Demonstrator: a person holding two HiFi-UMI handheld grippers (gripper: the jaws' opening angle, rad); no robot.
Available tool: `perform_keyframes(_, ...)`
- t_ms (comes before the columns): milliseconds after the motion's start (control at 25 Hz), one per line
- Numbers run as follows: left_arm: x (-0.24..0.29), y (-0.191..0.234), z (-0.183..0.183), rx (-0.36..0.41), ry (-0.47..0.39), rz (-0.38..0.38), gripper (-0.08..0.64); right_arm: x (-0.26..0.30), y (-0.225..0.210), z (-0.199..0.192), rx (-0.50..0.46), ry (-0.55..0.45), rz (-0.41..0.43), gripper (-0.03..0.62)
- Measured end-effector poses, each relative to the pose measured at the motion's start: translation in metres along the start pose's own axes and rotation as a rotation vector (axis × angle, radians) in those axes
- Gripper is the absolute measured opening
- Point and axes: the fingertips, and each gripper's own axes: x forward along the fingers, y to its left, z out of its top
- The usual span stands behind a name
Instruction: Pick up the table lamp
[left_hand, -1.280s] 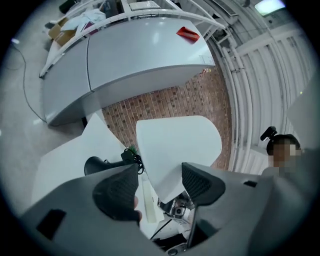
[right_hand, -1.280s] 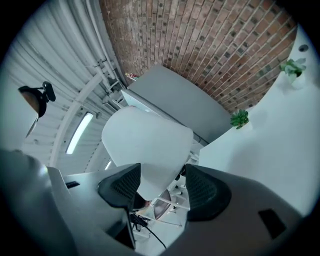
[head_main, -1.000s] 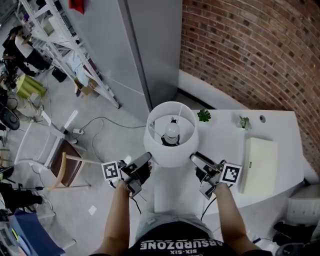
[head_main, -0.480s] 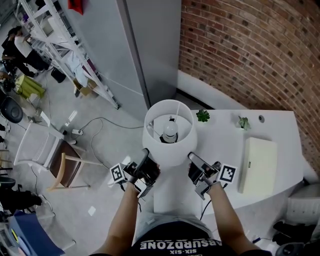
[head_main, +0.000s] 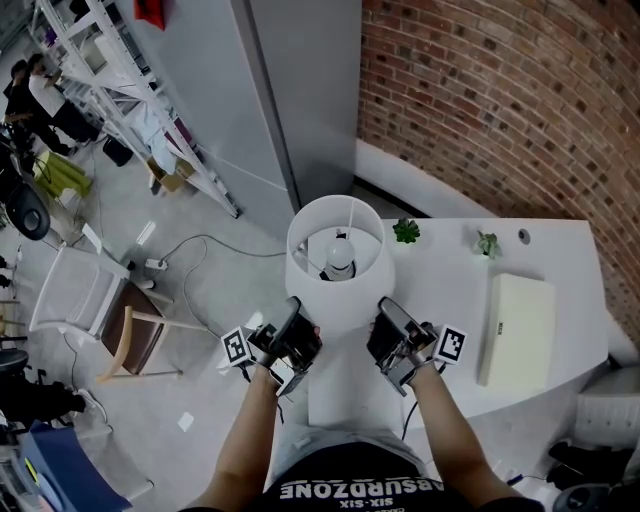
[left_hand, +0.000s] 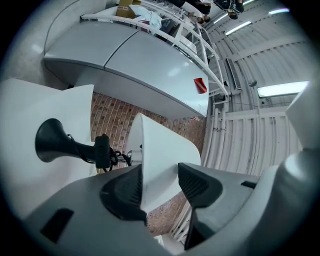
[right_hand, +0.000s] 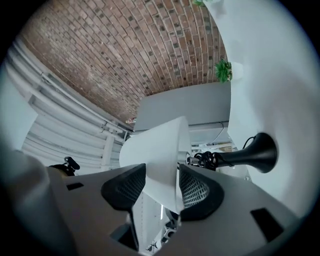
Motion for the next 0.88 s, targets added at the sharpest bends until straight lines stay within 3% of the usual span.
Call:
perform_keyframes(80, 0.0, -0.001, 0.001, 0.014, -0.013, -0.005, 0.201, 0.001, 0.001, 0.0, 0.018, -0.012, 0.022, 0.16)
perform_keyframes(600, 0.0, -0.008, 0.001, 0.042, -0.011, -0.009, 0.161, 0.006, 0.007, -0.003, 0.008, -0.013, 0.04, 0.126)
perform_keyframes(880, 0.002, -0.013, -0.007, 0.054, 0.03, -0.011, 0.127, 0.008, 0.014, 0.0, 0.012, -0.03, 0.058, 0.097)
